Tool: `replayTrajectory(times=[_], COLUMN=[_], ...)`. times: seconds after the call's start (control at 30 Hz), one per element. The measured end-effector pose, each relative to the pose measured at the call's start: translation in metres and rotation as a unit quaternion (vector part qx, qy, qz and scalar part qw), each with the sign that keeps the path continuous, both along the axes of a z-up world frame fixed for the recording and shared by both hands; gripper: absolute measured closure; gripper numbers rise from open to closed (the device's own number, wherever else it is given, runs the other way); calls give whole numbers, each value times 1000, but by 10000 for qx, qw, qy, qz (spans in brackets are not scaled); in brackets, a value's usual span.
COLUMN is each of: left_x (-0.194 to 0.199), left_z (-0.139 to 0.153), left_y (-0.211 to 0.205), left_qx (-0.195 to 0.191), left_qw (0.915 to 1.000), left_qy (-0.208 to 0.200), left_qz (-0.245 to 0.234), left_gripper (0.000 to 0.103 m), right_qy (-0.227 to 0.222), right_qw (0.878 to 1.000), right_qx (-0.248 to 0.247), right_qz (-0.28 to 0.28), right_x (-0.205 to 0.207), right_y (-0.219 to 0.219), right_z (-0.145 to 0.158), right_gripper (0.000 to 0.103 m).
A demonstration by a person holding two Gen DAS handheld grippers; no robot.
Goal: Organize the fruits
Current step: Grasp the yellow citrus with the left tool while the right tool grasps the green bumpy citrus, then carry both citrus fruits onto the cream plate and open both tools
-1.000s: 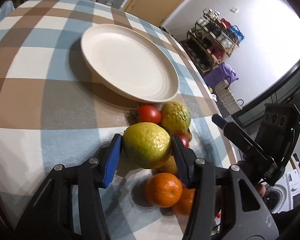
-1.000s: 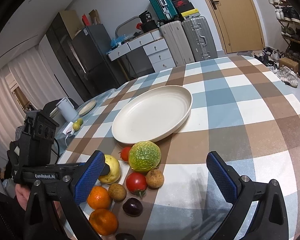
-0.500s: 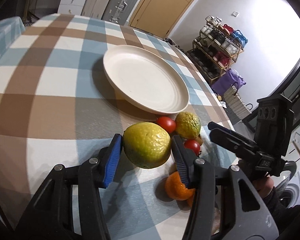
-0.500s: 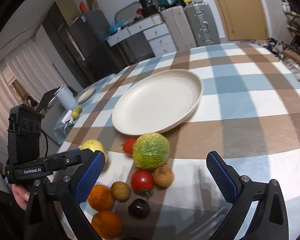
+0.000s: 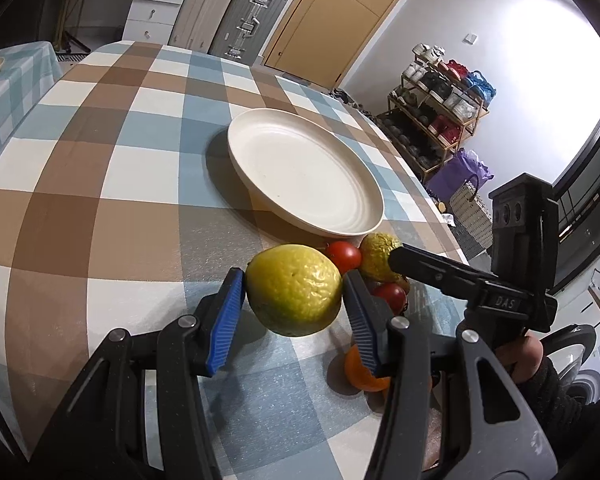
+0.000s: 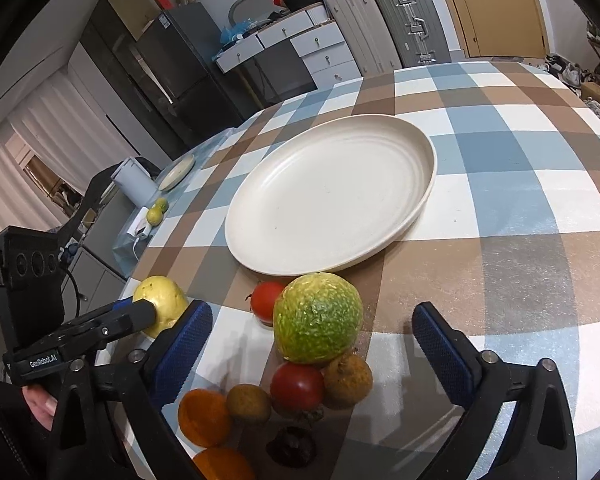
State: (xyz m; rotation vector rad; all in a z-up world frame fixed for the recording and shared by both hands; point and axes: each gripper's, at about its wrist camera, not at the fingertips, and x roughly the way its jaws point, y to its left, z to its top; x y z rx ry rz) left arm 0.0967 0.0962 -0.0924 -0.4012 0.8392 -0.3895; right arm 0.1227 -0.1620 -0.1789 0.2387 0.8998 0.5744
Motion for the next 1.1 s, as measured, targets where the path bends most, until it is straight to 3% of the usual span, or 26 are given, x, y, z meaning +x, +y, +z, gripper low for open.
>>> replayTrajectory(times=[0.33,0.43,0.5,0.53,1.1], left_x=[-3,-4,-5,-5,8], left_z=[2,5,7,9,28], left_y=[-8,-11,-13,-15,-31], left_qx=[89,134,139,158,402], left_qw=[10000,9999,9999,9999,9990], left_qy=[-3,-16,-23,-29,-96], left_qz=[-9,9,19,15,153], left_gripper=[55,55,55,55,57], right_qy=[66,123,197,263,-189], right_qw=[10000,9999,9998,9996,9924], right_qx=[-21,17,46,125,1211], right_qz=[44,76,20,9,-33], right_x=[1,2,4,5,-12], right_y=[3,3,0,-2,-41], right_z=[-4,-6,-9,-11,6], right_gripper=[20,35,50,53,54])
